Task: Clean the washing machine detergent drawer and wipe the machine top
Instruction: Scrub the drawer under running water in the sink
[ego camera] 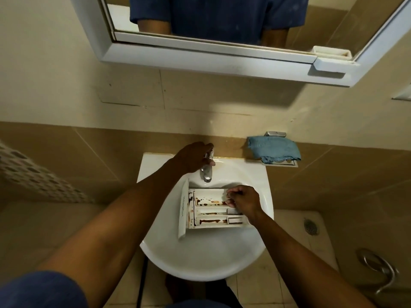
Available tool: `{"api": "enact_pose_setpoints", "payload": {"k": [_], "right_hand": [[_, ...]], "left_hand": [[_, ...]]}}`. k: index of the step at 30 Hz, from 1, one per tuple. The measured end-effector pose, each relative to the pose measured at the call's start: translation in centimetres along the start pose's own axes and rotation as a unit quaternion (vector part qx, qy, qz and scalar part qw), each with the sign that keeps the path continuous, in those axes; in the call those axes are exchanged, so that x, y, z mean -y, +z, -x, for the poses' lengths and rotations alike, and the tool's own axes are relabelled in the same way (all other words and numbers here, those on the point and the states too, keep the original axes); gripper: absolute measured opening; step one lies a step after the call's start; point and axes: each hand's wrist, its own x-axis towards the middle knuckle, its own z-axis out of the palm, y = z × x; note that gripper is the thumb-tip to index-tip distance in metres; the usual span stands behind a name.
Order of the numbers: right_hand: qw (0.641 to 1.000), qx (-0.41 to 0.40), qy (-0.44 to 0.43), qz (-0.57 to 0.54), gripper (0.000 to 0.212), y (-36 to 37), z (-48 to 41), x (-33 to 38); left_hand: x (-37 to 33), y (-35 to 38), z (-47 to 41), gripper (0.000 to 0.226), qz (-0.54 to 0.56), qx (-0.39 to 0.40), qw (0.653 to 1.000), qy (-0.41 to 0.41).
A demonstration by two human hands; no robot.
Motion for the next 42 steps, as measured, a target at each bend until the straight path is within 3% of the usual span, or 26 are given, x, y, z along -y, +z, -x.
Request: {"api": "enact_pose_setpoints", "payload": {"k": [13,42], "right_hand": [[1.000,-0.014,0.014,0.006,0.011,1.1,-1.6,0.0],[0.999,-0.006,0.029,-0.043,0.014,0.1,-0.6,0.1]], "left_hand": [[-0.3,0.6,0.3,0.056,0.057,-0.030,0.998,-0.027],[-1.0,0.5,0.8,0.056,0.034,-0.075,0.996,-0.018]]}}
